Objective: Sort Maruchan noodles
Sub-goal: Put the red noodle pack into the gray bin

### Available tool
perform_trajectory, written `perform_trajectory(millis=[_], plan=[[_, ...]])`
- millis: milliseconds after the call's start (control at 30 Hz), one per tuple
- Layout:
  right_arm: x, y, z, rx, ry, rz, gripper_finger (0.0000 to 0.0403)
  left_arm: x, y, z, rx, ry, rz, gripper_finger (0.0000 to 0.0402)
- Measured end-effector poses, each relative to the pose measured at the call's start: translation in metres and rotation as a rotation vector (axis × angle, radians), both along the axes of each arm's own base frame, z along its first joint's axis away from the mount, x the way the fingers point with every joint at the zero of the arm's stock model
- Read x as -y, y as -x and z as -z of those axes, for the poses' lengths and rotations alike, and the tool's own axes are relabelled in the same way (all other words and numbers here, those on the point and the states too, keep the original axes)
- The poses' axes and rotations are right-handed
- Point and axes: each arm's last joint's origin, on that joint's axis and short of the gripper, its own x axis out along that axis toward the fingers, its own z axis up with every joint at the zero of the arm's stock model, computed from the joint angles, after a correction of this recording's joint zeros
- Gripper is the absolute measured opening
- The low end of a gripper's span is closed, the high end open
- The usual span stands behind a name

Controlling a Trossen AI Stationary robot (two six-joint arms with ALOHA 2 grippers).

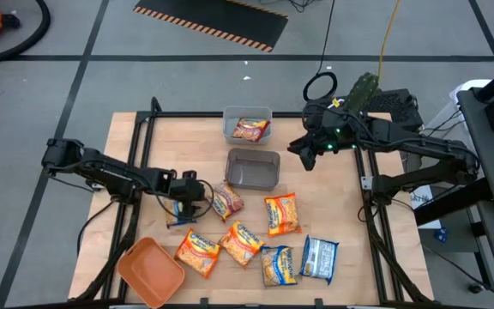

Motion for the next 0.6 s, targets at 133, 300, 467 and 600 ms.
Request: perform_trajectory(millis=[133,300,467,600], plan=[[0.000,0.000,0.000,-0.006,0.014,-0.001,0.0098,-0.001,0.001,0.005,0.050,-0.018,0.011,0.0266],[0.002,-0.002,-0.003,0.040,-0.010,0.051,0.0098,-0.001,0.006,0.011,0.048,-0.006,-0.002,0.0266],[0.002,-0.004,-0.006,0.091,-0.047,0.077,0.0098,-0.001,0.007,0.014,0.078,-0.003,0.001,0.0266],[0.002,-0.005,-0.008,0.118,-0.076,0.096,0.0098,-0.002,0.007,0.015,0.083,-0.006,-0.003,0.0266]])
